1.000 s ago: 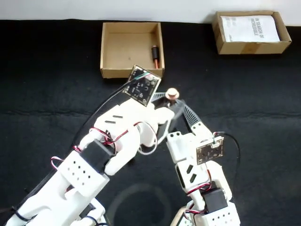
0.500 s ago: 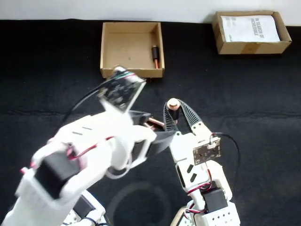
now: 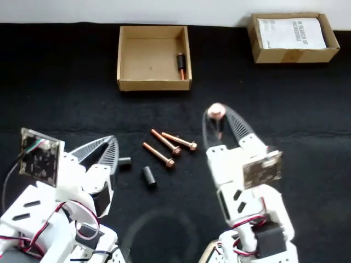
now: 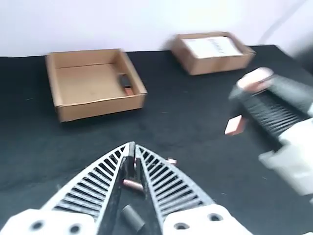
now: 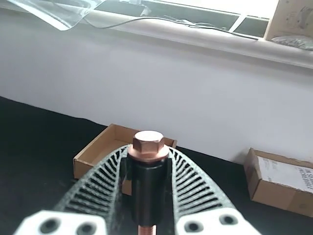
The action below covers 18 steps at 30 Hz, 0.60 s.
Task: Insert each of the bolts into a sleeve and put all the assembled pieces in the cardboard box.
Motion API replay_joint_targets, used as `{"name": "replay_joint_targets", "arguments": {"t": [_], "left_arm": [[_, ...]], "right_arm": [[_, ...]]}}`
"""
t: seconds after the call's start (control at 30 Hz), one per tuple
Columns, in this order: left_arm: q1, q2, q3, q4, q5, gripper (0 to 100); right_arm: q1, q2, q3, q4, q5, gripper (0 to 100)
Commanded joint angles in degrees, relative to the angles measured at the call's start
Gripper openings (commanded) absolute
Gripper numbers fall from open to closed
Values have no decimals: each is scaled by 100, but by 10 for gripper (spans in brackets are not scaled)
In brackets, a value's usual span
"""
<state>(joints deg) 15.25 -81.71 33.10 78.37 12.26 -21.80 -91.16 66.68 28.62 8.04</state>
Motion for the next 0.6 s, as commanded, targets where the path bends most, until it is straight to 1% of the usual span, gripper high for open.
{"name": "replay_joint_targets", "arguments": {"t": [0.0, 0.1, 0.17, 0.33, 0.4, 0.5, 0.57], "left_arm": [[-479, -426, 892, -141, 18, 17], [-927, -901, 1833, -563, 18, 17], [-1270, -1262, 2466, -1011, 26, 17], [-2088, -2185, 4347, -2752, 26, 17], [-2378, -2281, 5086, -3490, 26, 17], [-2615, -2202, 6000, -4536, 26, 17], [-2651, -2176, 6422, -5055, 35, 17]], "right_arm": [[189, 1253, -1499, 110, 62, 8], [215, 2316, -2413, 268, 53, 8], [215, 2967, -2897, 365, 53, 8], [215, 4321, -3855, 426, 53, 8], [215, 4831, -4251, 409, 70, 8], [215, 5578, -4901, 409, 79, 8], [215, 6053, -5323, 409, 88, 8]]}}
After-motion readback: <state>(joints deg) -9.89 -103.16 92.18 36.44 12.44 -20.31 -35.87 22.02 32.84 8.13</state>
